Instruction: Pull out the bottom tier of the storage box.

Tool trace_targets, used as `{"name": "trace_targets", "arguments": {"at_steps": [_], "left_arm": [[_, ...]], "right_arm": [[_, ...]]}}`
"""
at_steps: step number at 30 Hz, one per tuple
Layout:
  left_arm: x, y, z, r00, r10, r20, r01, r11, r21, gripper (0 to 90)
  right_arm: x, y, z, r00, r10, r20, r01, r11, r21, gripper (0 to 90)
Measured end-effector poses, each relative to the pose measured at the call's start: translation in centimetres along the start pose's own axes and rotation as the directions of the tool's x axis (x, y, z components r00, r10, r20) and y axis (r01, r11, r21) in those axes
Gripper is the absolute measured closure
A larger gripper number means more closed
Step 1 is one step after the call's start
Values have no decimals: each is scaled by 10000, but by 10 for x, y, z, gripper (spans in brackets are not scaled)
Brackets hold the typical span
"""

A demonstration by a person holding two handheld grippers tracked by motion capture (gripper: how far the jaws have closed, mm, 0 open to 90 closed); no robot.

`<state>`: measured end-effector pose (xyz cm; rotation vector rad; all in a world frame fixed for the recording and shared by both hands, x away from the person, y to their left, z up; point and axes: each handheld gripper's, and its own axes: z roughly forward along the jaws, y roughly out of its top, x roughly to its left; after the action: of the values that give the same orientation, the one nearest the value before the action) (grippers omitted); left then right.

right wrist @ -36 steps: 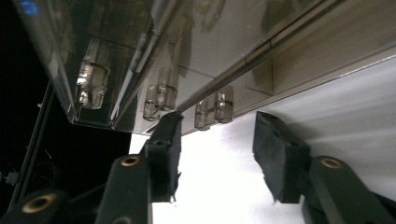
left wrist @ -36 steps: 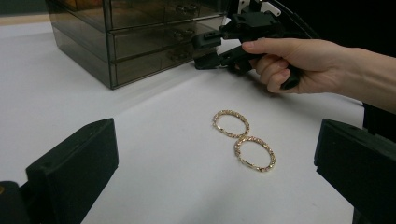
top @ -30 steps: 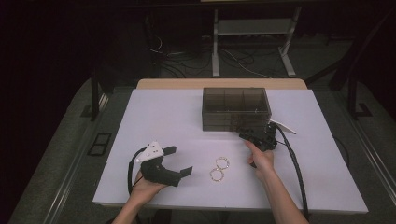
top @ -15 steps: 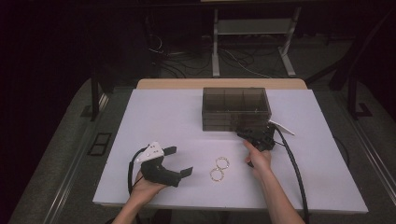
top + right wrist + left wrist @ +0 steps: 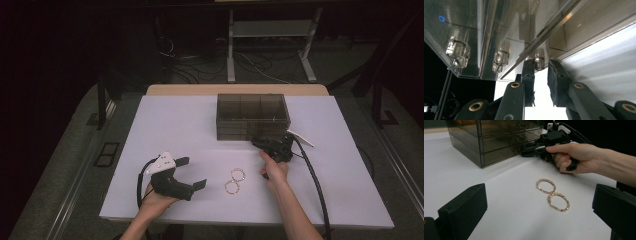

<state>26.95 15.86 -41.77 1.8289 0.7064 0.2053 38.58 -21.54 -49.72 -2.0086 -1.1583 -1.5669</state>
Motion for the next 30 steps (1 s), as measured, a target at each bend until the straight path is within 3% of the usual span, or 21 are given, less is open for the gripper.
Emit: {"name": "trace_targets", "arguments": {"at_steps": [3,7,13,18,30], "left_arm": [[0,0,0,10000,3,1,-3,10000,2,0],[0,0,0,10000,-1,9,1,10000,-8,0],[0,0,0,10000,57,22,-57,10000,26,0],[-1,0,0,10000,39,29,-39,10000,36,0],[-1,0,0,10000,52,27,-52,10000,56,0]], "right_arm": [[-1,-2,2,10000,-34,-66,33,9999,-112,763],[-1,-6,3,9993,292,-219,-299,9990,-337,785],[3,-10,3,9969,783,-26,-783,9953,-566,793],[4,-10,3,9914,1305,-34,-1305,9902,-506,800],[3,-11,2,9918,1268,-141,-1274,9901,-581,806]]}}
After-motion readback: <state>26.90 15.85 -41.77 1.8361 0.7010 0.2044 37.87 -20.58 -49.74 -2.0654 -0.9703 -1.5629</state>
